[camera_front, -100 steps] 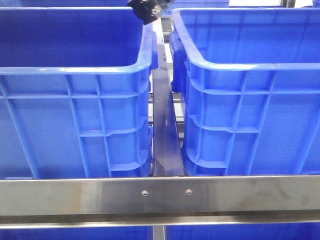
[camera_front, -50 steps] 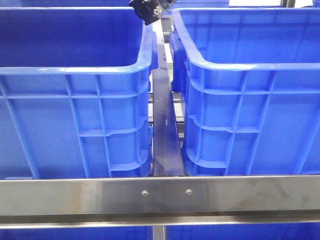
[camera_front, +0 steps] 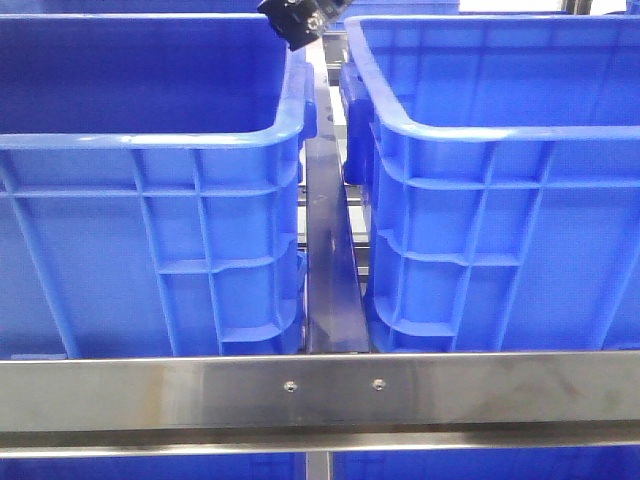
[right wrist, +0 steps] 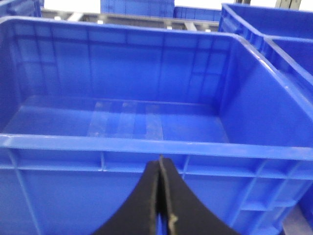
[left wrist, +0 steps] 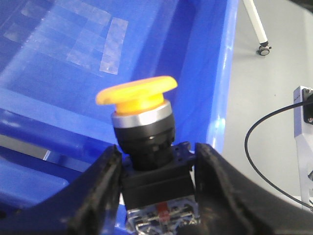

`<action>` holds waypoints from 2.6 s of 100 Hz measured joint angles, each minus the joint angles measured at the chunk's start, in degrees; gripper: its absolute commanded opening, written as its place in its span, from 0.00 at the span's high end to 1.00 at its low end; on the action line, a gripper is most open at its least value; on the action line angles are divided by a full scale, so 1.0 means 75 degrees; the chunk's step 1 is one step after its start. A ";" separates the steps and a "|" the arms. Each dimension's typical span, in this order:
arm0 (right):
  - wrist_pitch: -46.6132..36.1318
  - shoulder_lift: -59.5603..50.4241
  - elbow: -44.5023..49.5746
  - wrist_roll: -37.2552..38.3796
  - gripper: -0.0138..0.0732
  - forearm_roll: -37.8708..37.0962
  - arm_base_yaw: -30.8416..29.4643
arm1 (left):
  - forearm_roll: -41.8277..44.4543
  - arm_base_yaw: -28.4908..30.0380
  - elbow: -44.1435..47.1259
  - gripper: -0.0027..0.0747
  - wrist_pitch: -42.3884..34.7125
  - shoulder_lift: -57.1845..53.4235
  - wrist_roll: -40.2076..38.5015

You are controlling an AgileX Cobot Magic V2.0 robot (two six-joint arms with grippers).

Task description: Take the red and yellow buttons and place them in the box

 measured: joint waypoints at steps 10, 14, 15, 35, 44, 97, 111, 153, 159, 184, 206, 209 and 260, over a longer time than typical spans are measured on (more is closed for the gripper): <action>0.0804 0.0127 -0.0584 0.0000 0.92 0.0000 0.0000 | 0.0000 0.0000 0.0000 0.74 0.0000 0.0000 0.0000; 0.1113 0.0255 -0.0816 0.0000 0.92 0.0000 0.0000 | 0.0000 0.0000 0.0000 0.74 0.0000 0.0000 0.0000; 0.1163 0.0280 -0.0854 0.0000 0.92 0.0017 0.0000 | 0.0000 0.0000 0.0000 0.74 0.0000 0.0000 0.0000; 0.2266 0.1210 -0.1733 0.0000 0.86 0.0440 0.0000 | 0.0000 0.0000 0.0000 0.74 0.0000 0.0000 0.0000; 0.2729 0.1684 -0.2023 0.0000 0.69 0.0523 0.0000 | 0.0000 0.0000 0.0000 0.74 0.0000 0.0000 0.0000; 0.3535 0.4012 -0.3535 0.0000 0.26 0.1606 0.0000 | 0.0000 0.0000 0.0000 0.74 0.0000 0.0000 0.0000; 0.3541 0.4514 -0.4150 -0.0216 0.26 0.2688 0.0000 | 0.0000 0.0000 0.0000 0.74 0.0000 0.0000 0.0000; 0.4121 0.6995 -0.4884 -0.3657 0.26 0.9141 0.0012 | 0.0000 0.0000 0.0000 0.74 0.0000 0.0000 0.0000; 0.4246 0.7432 -0.4894 -0.4151 0.26 0.9913 0.0012 | 0.0000 0.0000 0.0000 0.74 0.0000 0.0000 0.0000; 0.4841 0.9023 -0.5104 -0.5478 0.26 1.1928 0.0218 | 0.0000 0.0000 0.0000 0.74 0.0000 0.0000 0.0000; 0.4898 1.0010 -0.5905 -0.5657 0.26 1.2105 0.0988 | 0.0000 0.0000 0.0000 0.74 0.0000 0.0000 0.0000; 0.4898 1.0116 -0.6007 -0.5672 0.26 1.2109 0.1078 | 0.0000 0.0000 0.0000 0.74 0.0000 0.0000 0.0000; 0.4697 1.0990 -0.6570 -0.5723 0.26 1.2138 0.2129 | 0.0002 -0.0012 0.0000 0.74 -0.0044 0.0000 0.0000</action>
